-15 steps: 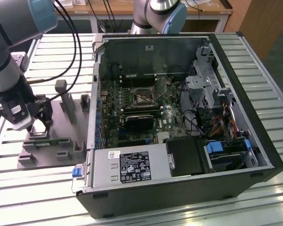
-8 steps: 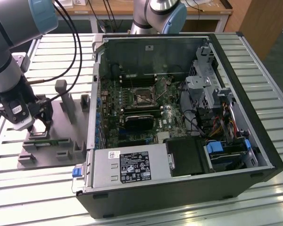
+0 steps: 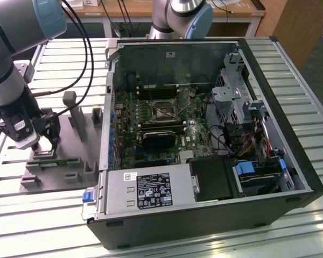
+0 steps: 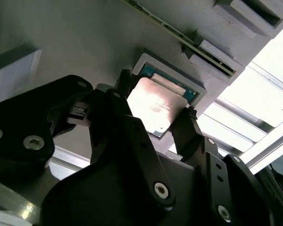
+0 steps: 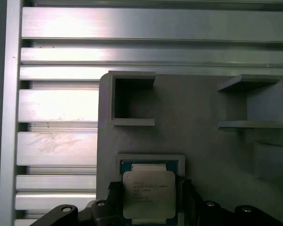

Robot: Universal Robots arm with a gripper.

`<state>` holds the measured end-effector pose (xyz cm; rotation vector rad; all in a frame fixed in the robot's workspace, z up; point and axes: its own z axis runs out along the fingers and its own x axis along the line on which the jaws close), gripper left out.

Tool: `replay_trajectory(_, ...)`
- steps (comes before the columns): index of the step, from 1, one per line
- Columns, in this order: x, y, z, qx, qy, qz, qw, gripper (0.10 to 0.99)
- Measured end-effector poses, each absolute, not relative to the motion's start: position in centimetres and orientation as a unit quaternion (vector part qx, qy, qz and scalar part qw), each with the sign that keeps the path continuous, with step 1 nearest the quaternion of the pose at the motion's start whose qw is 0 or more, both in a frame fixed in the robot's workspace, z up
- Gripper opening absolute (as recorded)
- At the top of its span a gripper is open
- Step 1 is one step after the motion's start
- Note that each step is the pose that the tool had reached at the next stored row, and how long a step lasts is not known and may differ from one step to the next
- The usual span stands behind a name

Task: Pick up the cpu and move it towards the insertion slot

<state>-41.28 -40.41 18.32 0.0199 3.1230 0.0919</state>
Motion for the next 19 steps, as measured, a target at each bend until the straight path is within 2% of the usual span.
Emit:
replay_trajectory(1,-41.3,-40.4,18.3,0.006,1.0,0.029,0.009,0.573)
replay_trajectory(3,-41.3,-40.4,18.3,0.006,1.0,0.029,0.009,0.541)
replay_trajectory(19,-41.3,-40.4,19.8,0.006,1.0,0.029,0.009,0.541)
